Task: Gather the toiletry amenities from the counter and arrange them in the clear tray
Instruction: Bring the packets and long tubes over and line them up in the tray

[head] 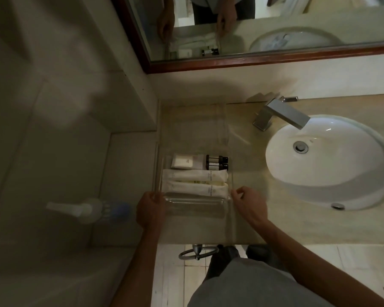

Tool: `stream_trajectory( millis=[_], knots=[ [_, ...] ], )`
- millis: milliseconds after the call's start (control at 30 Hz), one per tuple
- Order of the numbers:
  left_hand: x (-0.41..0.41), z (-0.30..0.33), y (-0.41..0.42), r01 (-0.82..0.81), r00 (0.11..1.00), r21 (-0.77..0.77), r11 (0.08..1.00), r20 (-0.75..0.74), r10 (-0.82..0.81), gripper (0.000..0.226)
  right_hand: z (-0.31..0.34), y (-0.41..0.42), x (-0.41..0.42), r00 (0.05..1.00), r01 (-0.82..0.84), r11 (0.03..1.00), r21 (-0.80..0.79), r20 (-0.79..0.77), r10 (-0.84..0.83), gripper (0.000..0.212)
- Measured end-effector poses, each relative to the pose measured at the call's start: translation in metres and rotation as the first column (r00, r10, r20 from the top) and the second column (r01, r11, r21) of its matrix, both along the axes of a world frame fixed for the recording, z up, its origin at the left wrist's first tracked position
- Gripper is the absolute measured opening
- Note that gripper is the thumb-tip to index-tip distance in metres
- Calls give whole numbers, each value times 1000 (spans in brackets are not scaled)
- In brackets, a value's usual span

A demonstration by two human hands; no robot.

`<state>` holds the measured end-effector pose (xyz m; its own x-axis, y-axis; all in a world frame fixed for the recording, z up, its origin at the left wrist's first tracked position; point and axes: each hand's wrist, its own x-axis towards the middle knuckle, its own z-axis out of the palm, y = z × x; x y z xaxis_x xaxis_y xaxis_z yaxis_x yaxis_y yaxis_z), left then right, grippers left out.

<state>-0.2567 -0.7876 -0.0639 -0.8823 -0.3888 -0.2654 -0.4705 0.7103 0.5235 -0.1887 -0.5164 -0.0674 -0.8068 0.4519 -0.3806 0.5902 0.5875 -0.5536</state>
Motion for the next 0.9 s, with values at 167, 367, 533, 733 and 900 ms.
stream_trajectory(
  millis=[167, 367, 533, 733, 900],
  knots=[
    [2, -3, 4, -33, 999, 194, 980, 38, 27, 26, -12, 0, -4, 998, -62, 989, -136, -36, 57, 28],
    [-9, -8, 5, -67, 995, 259, 964, 89, 46, 20, -22, 7, -20, 994, -105, 982, -159, -46, 98, 28],
    [-16, -16, 2, -47, 996, 250, 967, 91, 25, 25, -28, 9, -28, 989, -129, 986, -104, -81, 120, 25],
    [-15, -15, 4, -81, 997, 220, 972, 27, 77, 24, -22, 8, -42, 983, -136, 983, -123, -139, 118, 22],
    [-27, -11, 8, -73, 997, 242, 968, 36, 66, 22, -19, 16, -58, 984, -147, 980, -132, -118, 131, 25]
  ],
)
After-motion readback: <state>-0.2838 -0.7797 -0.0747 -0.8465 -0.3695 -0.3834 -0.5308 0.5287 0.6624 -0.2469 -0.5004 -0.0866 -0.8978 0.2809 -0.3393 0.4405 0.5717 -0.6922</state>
